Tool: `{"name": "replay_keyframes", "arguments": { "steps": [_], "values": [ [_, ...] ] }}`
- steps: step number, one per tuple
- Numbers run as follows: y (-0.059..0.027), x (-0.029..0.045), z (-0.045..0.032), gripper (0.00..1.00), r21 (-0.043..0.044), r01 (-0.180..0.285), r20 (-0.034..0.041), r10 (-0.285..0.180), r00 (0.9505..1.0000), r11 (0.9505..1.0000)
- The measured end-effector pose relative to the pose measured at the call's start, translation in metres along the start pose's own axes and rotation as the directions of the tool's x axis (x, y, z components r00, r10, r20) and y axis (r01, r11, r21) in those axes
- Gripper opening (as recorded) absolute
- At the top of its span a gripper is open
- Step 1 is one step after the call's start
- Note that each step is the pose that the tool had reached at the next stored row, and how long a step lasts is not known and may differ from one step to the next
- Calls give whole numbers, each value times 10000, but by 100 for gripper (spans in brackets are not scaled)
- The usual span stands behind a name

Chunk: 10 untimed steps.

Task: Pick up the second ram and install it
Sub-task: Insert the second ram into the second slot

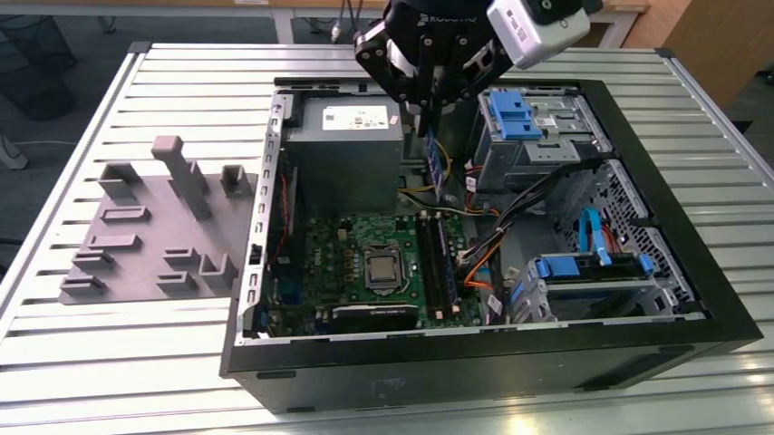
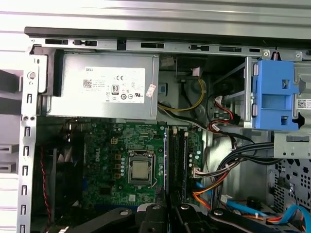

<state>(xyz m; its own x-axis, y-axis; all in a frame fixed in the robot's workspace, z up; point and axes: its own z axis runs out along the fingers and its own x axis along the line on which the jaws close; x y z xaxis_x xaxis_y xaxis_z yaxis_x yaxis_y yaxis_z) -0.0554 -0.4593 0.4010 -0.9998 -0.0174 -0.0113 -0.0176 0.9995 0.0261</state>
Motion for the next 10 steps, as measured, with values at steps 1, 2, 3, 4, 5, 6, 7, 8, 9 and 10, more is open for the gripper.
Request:
{"name": "replay_keyframes", "arguments": {
  "steps": [1,2,3,4,5,6,7,8,9,10],
  "values": [
    [-1,0,6,14,0,0,0,0,10000,10000],
    [-2,0,12,14,0,-1,0,1,10000,10000],
    [-2,0,19,14,1,-1,0,1,10000,10000],
    [-3,0,25,14,1,0,0,0,10000,10000],
    [-3,0,31,14,1,0,0,0,10000,10000],
    [-3,0,33,14,2,0,-1,0,10000,10000],
    [-3,0,33,14,3,0,-1,0,10000,10000],
    [-3,0,36,14,1,0,0,0,10000,10000],
    [-3,0,38,14,1,0,0,0,10000,10000],
    [-3,0,38,14,1,0,0,0,10000,10000]
  ]
}}
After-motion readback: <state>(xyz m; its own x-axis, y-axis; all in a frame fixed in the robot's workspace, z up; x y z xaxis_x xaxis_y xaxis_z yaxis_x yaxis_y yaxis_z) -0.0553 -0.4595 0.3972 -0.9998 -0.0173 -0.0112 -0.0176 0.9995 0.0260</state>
